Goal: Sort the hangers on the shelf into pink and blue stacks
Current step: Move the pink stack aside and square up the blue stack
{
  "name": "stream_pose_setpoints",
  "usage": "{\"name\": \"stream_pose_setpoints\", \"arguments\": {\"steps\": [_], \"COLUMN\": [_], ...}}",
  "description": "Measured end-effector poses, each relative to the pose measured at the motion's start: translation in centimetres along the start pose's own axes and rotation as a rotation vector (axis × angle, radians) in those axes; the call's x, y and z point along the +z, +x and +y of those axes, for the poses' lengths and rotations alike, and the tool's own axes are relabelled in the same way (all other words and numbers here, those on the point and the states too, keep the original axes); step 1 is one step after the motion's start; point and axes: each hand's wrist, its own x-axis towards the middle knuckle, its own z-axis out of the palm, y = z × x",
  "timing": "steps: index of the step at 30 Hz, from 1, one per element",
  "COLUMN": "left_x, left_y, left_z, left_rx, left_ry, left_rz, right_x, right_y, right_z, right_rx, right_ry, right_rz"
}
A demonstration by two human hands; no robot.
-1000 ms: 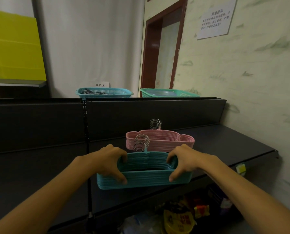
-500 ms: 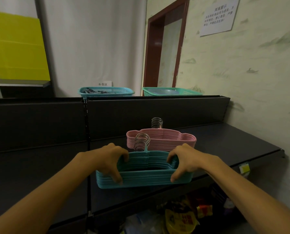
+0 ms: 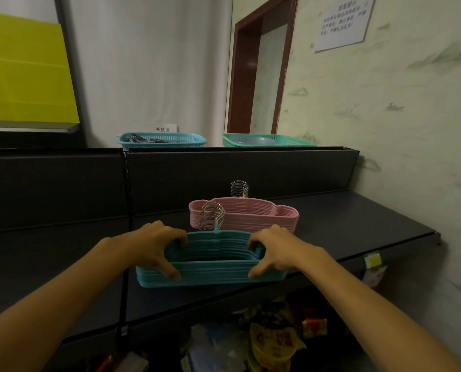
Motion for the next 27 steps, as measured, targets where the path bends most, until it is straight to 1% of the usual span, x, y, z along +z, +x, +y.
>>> {"name": "stream_pose_setpoints", "arguments": {"steps": [2, 5, 7, 10, 13, 16, 21, 24, 27], "left_x": [0.2, 0.4, 0.4, -0.4, -1.6, -2.5, -3.6, -4.0, -3.9], "left_y": [-0.2, -0.8, -1.4, -2.0, -1.5, 0.0, 3.6, 6.0, 8.3], "left_z": [-0.1, -0.4, -0.3, -0.1, -0.1, -0.7, -2.3, -3.4, -3.8], "left_rx": [0.001, 0.065, 0.111, 0.158, 0.135, 0.089, 0.051, 0.070, 0.090], "left_ry": [-0.032, -0.099, -0.137, -0.175, -0.131, -0.057, -0.041, -0.045, -0.028], "left_rz": [0.014, 0.083, 0.126, 0.261, 0.368, 0.432, 0.394, 0.376, 0.282], "right_x": [0.1, 0.2, 0.1, -0.8, -1.5, -2.0, -3.5, -4.5, -4.8], "right_y": [-0.6, -1.6, -2.4, -3.4, -3.2, -2.5, -0.7, 0.8, 2.6], "right_z": [-0.1, -0.1, -0.1, 0.7, 2.4, 4.4, 7.0, 8.2, 9.3], "right_rx": [-0.014, -0.063, -0.107, -0.139, -0.111, -0.062, -0.026, 0.013, 0.042], "right_ry": [0.014, -0.016, 0.052, 0.177, 0.239, 0.221, 0.193, 0.131, 0.067], "right_rz": [0.024, 0.071, 0.128, 0.238, 0.344, 0.397, 0.435, 0.387, 0.326]}}
